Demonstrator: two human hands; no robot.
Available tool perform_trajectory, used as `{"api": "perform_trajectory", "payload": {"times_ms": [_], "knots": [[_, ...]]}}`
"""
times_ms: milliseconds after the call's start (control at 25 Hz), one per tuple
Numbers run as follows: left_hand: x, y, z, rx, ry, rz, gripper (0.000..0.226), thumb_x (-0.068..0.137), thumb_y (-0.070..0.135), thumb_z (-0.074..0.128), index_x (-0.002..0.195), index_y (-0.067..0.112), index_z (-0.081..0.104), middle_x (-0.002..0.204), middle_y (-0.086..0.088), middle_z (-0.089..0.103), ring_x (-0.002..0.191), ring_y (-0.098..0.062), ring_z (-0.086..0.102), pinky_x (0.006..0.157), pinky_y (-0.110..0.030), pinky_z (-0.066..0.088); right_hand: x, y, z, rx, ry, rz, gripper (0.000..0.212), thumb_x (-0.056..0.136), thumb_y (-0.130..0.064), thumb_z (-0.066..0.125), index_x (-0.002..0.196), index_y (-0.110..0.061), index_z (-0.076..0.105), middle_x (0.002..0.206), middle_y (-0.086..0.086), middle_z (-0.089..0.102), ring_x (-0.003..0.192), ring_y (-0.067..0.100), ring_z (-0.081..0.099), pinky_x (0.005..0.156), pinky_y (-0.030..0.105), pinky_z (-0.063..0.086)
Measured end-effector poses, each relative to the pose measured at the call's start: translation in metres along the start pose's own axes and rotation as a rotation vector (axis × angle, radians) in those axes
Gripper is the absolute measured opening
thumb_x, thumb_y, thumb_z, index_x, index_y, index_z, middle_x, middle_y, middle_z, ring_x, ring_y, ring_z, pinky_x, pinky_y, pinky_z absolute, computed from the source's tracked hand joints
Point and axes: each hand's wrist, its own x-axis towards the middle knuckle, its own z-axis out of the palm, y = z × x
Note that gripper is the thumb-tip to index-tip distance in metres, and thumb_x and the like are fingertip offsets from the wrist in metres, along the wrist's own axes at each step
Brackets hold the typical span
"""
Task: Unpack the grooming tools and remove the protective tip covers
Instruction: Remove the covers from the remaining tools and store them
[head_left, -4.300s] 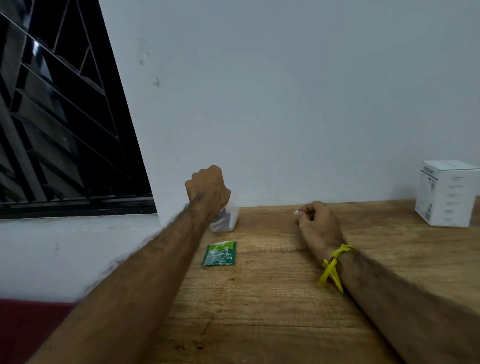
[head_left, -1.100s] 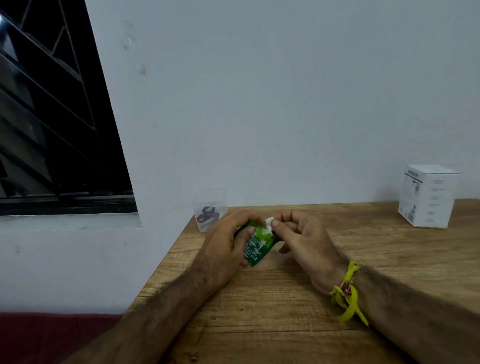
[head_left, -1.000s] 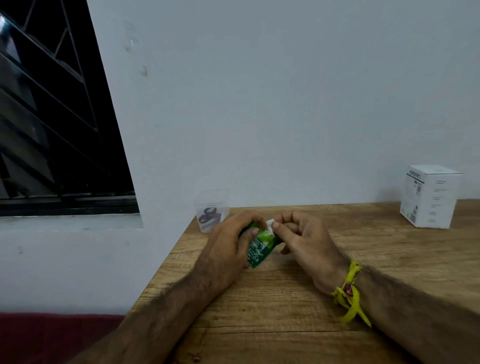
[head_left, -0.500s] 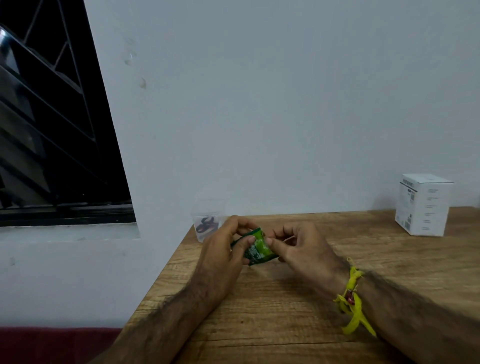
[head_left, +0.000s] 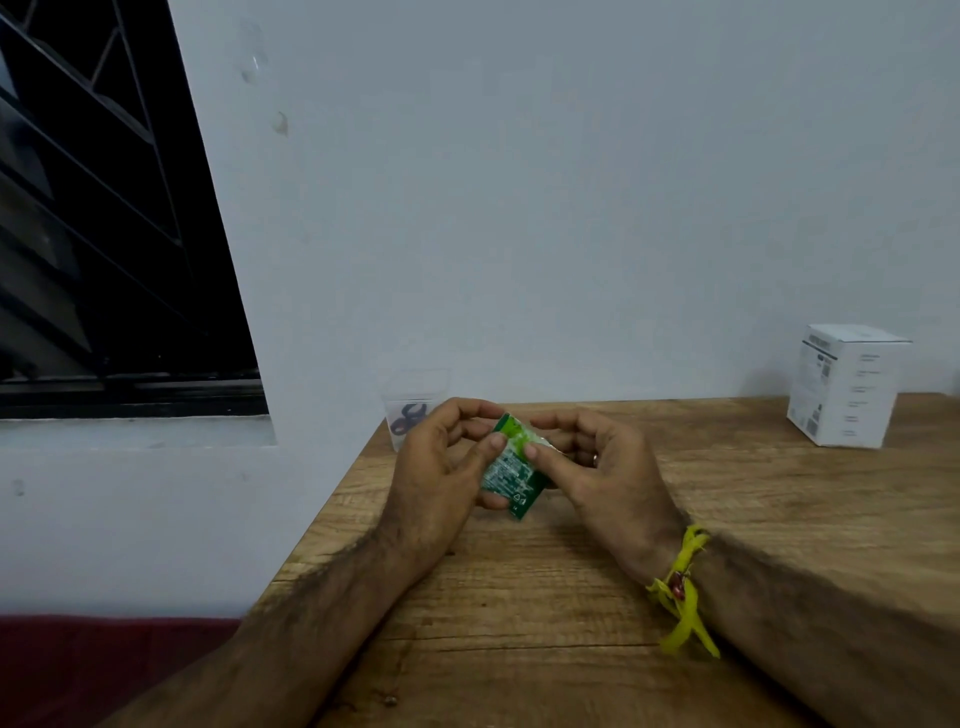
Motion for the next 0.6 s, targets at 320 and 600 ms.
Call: {"api": "perform_trajectory", "payload": {"times_ms": [320, 600], "knots": [[-0.005, 0.011, -0.003, 0.495, 0.023, 0.124, 0.027, 0.093, 0.015, 0.070, 0.116, 0.025, 0.062, 0.085, 0.009, 0.063, 0.076, -0.018, 0.068, 0.053, -0.040, 0.060, 0.003, -0.005, 0.000, -0.084, 0.141, 0.161, 0.005, 0.084, -0.006, 0.076, 0.088, -0.005, 0.073, 0.081, 0.013, 0.073, 0.067, 0.012, 0.066, 0.053, 0.021, 0.052], [-0.053, 0.050, 0.024, 0.788, 0.037, 0.335, 0.036, 0.096, 0.025, 0.065, 0.131, 0.024, 0.055, 0.103, 0.009, 0.068, 0.090, -0.012, 0.068, 0.079, -0.039, 0.058, -0.050, -0.047, -0.044, -0.048, 0.357, 0.174, 0.014, 0.084, 0.003, 0.074, 0.097, 0.007, 0.071, 0.090, 0.027, 0.072, 0.072, 0.023, 0.069, 0.065, 0.029, 0.062]]}}
